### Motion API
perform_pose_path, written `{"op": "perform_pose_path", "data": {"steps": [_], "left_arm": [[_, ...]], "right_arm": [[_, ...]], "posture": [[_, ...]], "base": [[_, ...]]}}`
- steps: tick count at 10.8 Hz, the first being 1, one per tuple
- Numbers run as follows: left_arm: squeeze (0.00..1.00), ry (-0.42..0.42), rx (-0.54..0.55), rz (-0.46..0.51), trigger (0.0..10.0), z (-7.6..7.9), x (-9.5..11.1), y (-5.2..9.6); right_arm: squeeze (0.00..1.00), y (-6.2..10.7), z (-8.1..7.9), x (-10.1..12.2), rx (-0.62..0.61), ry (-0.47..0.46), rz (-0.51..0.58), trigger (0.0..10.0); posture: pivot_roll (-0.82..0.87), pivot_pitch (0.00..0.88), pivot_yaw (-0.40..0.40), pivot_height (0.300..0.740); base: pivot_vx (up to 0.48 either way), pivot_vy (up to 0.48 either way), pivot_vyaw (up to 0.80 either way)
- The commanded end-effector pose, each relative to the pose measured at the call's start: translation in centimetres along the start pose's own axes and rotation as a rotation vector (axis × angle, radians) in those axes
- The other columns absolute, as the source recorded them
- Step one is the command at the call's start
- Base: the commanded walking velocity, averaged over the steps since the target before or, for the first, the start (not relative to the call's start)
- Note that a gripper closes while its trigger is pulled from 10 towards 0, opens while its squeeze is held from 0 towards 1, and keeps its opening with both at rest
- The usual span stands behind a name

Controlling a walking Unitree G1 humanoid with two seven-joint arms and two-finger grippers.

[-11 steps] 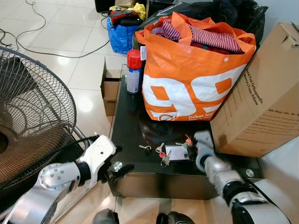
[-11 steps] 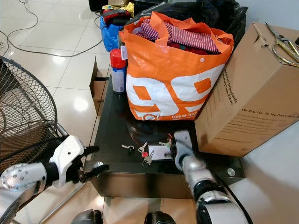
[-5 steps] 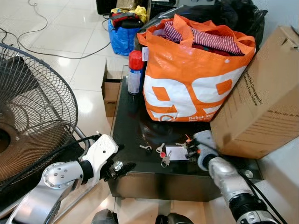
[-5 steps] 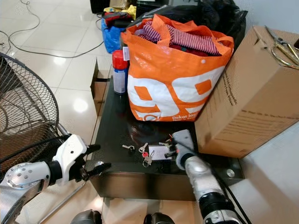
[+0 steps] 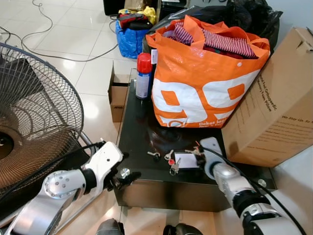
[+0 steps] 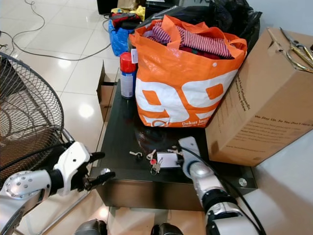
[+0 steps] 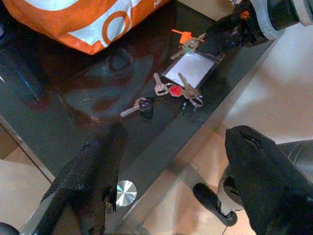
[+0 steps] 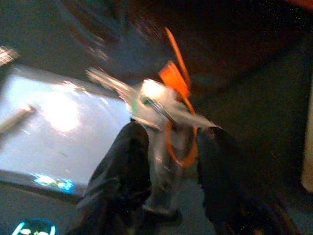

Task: Hang keys on a hook

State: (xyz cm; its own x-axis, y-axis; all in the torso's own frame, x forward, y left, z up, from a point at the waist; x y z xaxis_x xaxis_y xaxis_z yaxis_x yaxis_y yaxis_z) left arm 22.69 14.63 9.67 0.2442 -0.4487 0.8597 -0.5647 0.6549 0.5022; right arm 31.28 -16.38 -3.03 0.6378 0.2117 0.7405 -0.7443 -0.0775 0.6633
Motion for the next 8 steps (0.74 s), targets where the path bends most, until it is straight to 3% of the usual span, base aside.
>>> {"op": "perform_pose_path", "data": {"steps": [1,4,5,6,8], "left_arm": [[0.00,-0.003,-0.008,-0.001,10.0,0.2,0.1,0.3],[0.00,0.000,-0.013,-0.002,10.0,0.3,0.1,0.2],[0.00,-0.002,-0.017,-0.001,10.0,0.3,0.2,0.1],[0.00,-0.004,-0.021,-0.002,10.0,0.3,0.3,0.1],[0.00,-0.005,-0.025,-0.008,10.0,0.3,0.3,0.3]], "right_arm": [[1.00,0.0,1.1,0.0,-0.039,-0.035,-0.012,10.0],[1.00,0.0,1.7,-0.5,-0.067,-0.174,-0.033,10.0],[0.62,-0.1,1.0,-0.9,-0.033,-0.296,-0.050,10.0],[0.00,-0.1,0.4,-1.2,-0.008,-0.349,-0.059,10.0],[0.00,-0.2,0.2,-1.1,-0.020,-0.364,-0.054,10.0]], "posture": [[0.10,0.127,-0.115,0.740],[0.10,0.128,-0.107,0.740],[0.10,0.132,-0.102,0.740],[0.10,0.137,-0.099,0.740],[0.11,0.148,-0.095,0.740]], "base": [[0.000,0.000,0.00],[0.000,0.000,0.00],[0.000,0.000,0.00],[0.000,0.000,0.00],[0.000,0.000,0.00]]}}
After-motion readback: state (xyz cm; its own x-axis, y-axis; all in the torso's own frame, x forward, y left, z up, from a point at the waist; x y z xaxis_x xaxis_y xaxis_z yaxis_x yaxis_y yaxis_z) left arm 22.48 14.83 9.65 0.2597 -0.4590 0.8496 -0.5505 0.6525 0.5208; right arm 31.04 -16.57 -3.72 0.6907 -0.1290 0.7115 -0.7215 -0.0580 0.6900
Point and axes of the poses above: a point about 5 cm out from each wrist's last joint towards the gripper, its own y axis pointing back from the gripper into the wrist, its own x axis along the axis of the wrist's last joint, z = x × y, the point moved 3 cm from there along -y, pointing out of the wrist towards the gripper
